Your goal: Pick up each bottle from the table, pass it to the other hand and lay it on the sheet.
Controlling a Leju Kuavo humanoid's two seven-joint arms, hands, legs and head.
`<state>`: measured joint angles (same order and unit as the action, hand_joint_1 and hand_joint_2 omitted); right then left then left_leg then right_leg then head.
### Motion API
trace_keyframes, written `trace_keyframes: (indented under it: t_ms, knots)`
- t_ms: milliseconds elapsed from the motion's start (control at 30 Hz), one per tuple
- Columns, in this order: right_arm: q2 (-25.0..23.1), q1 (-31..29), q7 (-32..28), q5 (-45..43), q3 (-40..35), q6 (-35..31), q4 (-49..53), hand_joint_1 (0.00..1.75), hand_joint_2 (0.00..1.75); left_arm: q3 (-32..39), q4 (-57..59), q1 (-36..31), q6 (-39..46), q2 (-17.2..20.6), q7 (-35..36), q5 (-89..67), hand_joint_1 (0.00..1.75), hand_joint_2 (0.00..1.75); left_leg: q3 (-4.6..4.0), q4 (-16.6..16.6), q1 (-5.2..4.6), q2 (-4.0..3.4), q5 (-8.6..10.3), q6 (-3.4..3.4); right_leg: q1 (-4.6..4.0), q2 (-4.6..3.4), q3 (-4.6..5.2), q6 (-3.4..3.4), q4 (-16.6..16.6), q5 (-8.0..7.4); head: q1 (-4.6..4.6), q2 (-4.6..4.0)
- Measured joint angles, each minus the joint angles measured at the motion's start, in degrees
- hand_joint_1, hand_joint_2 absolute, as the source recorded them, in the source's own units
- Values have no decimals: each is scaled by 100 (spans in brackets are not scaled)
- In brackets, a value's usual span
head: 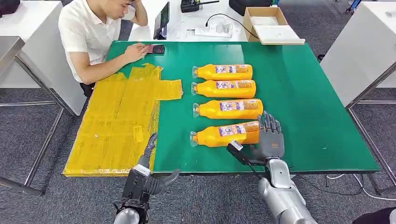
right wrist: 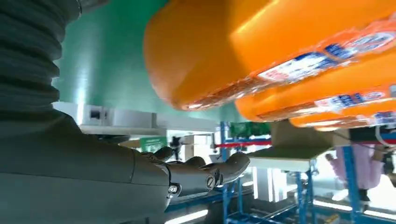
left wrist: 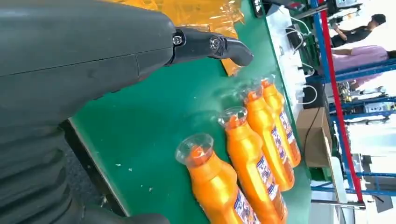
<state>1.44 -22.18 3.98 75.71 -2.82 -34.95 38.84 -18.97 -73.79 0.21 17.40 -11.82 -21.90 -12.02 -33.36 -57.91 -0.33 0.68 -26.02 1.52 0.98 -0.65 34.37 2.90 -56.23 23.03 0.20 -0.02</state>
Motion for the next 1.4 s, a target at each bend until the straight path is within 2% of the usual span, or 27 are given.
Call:
trace_keyframes:
  t_ms: [300,633,900,933,967,1033,1300,1400]
  knots:
    - [-212,-253,-663,-111,-422,111,-510,0,175,-20,2,-120,-111,2,-35,109,0,175,0,0,2,-1,0,0,-1,0,2,-1,-1,0,0,0]
    - [-243,-584,-201,-315,-540,820,-971,0,175,-26,11,-145,-120,2,-68,199,0,175,20,0,0,-7,-1,0,0,-2,-14,0,4,0,0,2]
    - [-243,-685,-201,-372,-547,850,-1154,0,175,-28,68,-145,-120,2,-68,208,0,175,40,0,0,-4,-1,1,0,-1,-34,-1,4,0,0,2]
    - [-243,-688,-199,-372,-549,850,-1170,5,175,-28,70,-145,-120,2,-68,208,0,175,42,0,0,-4,-1,1,0,-1,-37,-1,4,0,0,2]
    - [-243,-691,-201,-372,-551,850,-1176,143,175,-28,72,-145,-120,4,-68,208,0,175,44,0,0,-4,-1,1,0,-1,-39,-1,4,0,0,2]
    - [-243,-703,-180,-376,-553,930,-1205,175,175,-28,72,-146,-120,2,-68,216,0,175,48,0,0,-5,-1,1,0,-1,-41,-1,5,0,0,2]
    - [-175,-924,428,-201,-652,1815,-1402,175,175,-98,114,-221,-186,2,-77,258,0,175,72,0,-1,-5,-1,3,-1,0,-56,-1,11,0,-2,2]
    - [-133,-1029,465,-114,-722,2105,-1450,175,175,-116,136,-258,-194,2,-81,315,0,175,82,0,-1,-4,0,4,-1,0,-70,0,11,0,0,2]
